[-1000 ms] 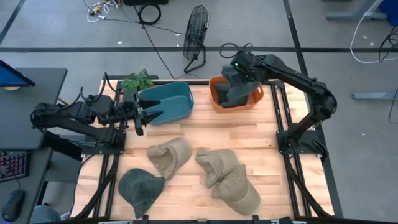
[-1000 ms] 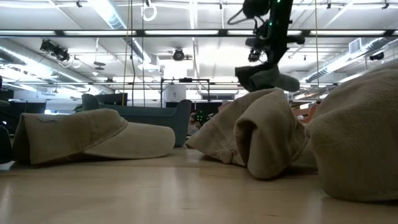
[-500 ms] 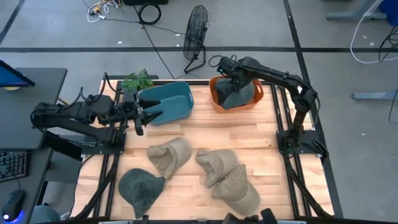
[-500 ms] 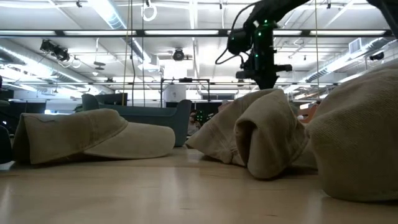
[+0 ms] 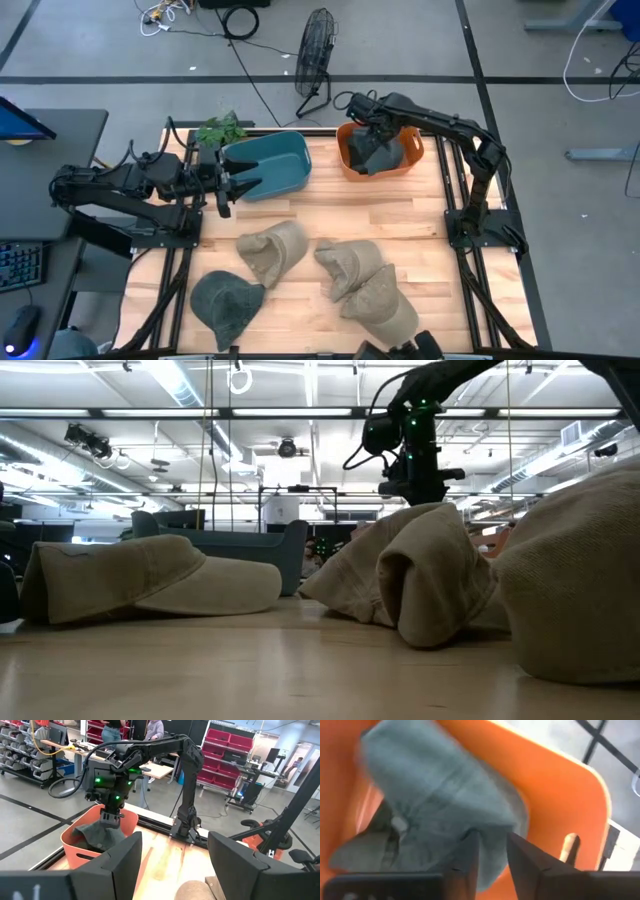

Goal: Pick & Place hat
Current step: Put the right black cap into the orange bin, then put the black cap into the orange bin

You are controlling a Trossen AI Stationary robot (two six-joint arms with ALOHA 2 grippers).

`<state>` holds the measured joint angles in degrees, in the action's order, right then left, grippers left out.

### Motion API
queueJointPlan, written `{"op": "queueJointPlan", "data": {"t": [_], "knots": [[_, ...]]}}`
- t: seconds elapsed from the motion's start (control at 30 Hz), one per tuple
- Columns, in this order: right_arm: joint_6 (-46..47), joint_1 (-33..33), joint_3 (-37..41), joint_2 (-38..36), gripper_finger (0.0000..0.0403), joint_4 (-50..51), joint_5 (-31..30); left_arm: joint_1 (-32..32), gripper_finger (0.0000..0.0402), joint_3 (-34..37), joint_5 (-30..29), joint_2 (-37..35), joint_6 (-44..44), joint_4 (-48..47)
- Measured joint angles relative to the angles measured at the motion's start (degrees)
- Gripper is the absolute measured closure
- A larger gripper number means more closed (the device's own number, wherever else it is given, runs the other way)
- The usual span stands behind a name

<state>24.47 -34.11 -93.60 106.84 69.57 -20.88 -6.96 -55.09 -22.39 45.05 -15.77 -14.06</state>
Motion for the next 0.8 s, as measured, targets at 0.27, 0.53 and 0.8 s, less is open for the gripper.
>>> {"op": "queueJointPlan", "data": {"t": [0.27, 0.53, 0.8], "knots": [[-4.96, 1.88, 0.0, -6.25, 0.0263, 0.2, 2.71, -0.02, 0.017, 0.0, 0.52, 0.0, -3.34, -1.28], [-8.41, 7.55, 0.0, -18.35, 0.0277, -1.85, 11.87, -0.02, 0.0196, -0.02, 0.73, 2.97, -4.76, -2.33], [-8.73, 20.48, -0.02, -26.37, 0.0245, -4.23, 16.54, -1.18, 0.0199, 0.0, 9.9, 6.53, -7.67, -4.63]]}}
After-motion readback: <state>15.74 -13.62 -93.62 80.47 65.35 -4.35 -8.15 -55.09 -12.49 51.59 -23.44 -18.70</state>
